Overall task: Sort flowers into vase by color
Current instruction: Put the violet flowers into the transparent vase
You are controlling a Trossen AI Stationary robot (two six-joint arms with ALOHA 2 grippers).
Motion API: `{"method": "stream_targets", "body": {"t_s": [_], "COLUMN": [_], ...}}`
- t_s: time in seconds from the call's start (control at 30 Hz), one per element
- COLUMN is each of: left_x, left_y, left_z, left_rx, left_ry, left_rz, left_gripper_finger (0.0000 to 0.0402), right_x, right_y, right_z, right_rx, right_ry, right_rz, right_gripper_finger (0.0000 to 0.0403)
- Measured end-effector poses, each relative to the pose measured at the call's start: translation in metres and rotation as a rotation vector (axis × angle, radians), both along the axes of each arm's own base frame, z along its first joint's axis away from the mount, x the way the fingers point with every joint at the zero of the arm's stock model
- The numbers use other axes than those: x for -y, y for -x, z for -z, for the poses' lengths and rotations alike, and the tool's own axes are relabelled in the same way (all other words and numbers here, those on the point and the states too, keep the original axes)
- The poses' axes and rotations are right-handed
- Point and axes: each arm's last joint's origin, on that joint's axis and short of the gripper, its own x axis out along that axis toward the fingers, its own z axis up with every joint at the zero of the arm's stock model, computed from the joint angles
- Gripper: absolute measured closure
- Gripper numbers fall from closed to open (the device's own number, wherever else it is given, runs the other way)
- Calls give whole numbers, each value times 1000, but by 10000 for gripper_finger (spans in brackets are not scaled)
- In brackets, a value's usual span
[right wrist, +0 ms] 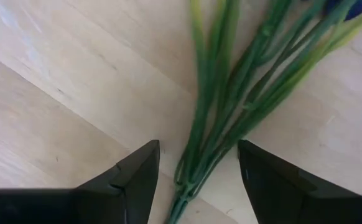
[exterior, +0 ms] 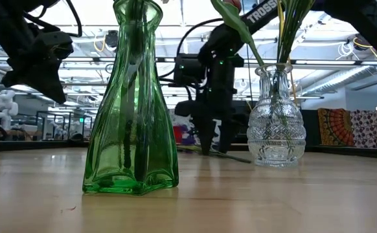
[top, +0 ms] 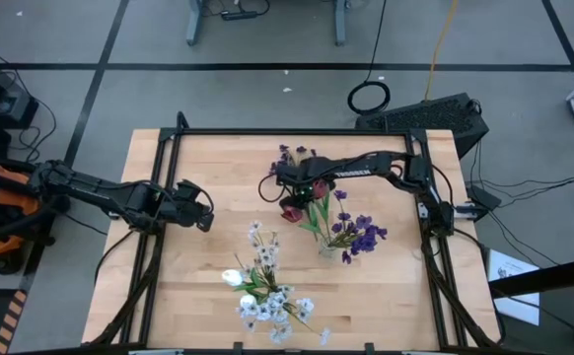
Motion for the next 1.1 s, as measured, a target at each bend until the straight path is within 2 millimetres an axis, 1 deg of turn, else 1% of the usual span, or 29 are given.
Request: {"method": "stream_targets", "body": {"t_s": [0.1, 0.2, 0.3, 0.47, 0.5, 0.6, 0.7, 0.87, 0.93, 1.0, 1.1], "left_x": [0, 0, 0, 0, 0, 0, 0, 0, 0, 0, 0], "left_y": [0, 0, 0, 0, 0, 0, 0, 0, 0, 0, 0], "left_z": [0, 0, 0, 0, 0, 0, 0, 0, 0, 0, 0], "left_rx": [-6, -8, -12, -14, -14, -14, -14, -13, -13, -13, -12], "left_ry": [-10, -15, -21, -32, -32, -33, -34, -34, -35, -37, -37], "left_rz": [15, 22, 30, 37, 38, 38, 37, 37, 37, 36, 36], "left_gripper_finger": [402, 402, 402, 402, 402, 402, 401, 402, 402, 402, 402], "right_x": [-1, -1, 0, 3, 4, 8, 12, 16, 16, 16, 13], "right_y": [4, 4, 4, 3, 3, 5, 9, 19, 25, 35, 47], "right_z": [9, 11, 7, 1, -1, -9, -27, -72, -92, -116, -148], "right_rx": [5, 11, 28, 62, 67, 91, 128, 218, 259, 313, 398], "right_ry": [-11, -7, 3, 30, 36, 58, 98, 198, 245, 296, 363], "right_rz": [0, -2, -8, -30, -35, -40, -45, -73, -82, -97, -159], "right_gripper_finger": [198, 225, 276, 381, 390, 386, 388, 399, 399, 400, 401]}}
